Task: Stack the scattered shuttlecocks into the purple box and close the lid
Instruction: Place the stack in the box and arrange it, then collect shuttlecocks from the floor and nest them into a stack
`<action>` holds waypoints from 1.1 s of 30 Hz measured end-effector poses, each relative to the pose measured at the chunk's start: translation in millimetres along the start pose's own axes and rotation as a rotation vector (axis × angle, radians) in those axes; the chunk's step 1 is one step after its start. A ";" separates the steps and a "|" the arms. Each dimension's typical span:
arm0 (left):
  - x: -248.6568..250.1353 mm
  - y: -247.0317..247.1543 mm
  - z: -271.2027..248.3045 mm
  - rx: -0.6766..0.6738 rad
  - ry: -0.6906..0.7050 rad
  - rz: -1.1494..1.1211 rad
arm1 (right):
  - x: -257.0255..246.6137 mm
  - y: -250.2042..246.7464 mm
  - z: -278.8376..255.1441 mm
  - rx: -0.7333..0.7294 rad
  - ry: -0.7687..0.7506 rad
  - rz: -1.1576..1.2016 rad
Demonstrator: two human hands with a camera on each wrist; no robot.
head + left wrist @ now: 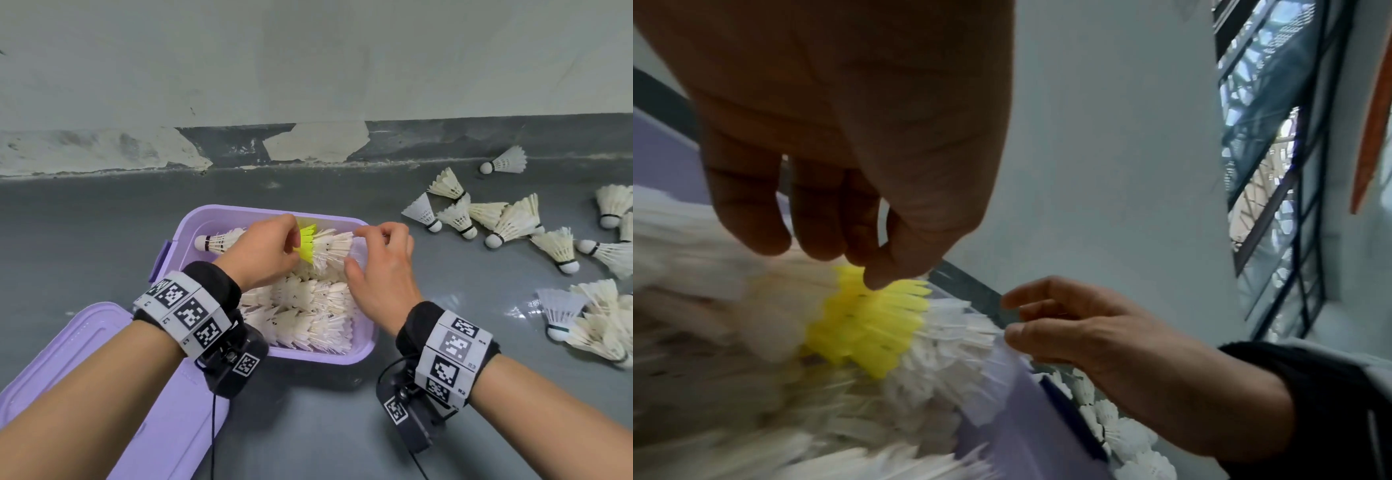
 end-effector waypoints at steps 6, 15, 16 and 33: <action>50.8 14.9 24.0 -0.018 0.093 0.060 | 25.4 -33.5 -3.1 -0.016 0.038 0.048; 151.2 72.4 70.6 -0.029 0.182 0.025 | 144.6 -137.4 -7.7 0.050 0.187 0.034; 167.3 84.7 77.0 -0.017 0.168 0.005 | 167.5 -152.1 -11.5 0.069 0.233 0.033; 377.3 219.5 156.0 -0.285 0.206 -0.304 | 381.8 -286.5 -78.9 0.046 0.849 -0.154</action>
Point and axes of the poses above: each hand's wrist, its own z-axis towards the middle knuckle, its own y-axis out of the palm, x = y × z, the point moved 1 cm from there along z, towards the middle knuckle, and after that the axes turned 15 degrees about y, right-handed, at the moved point
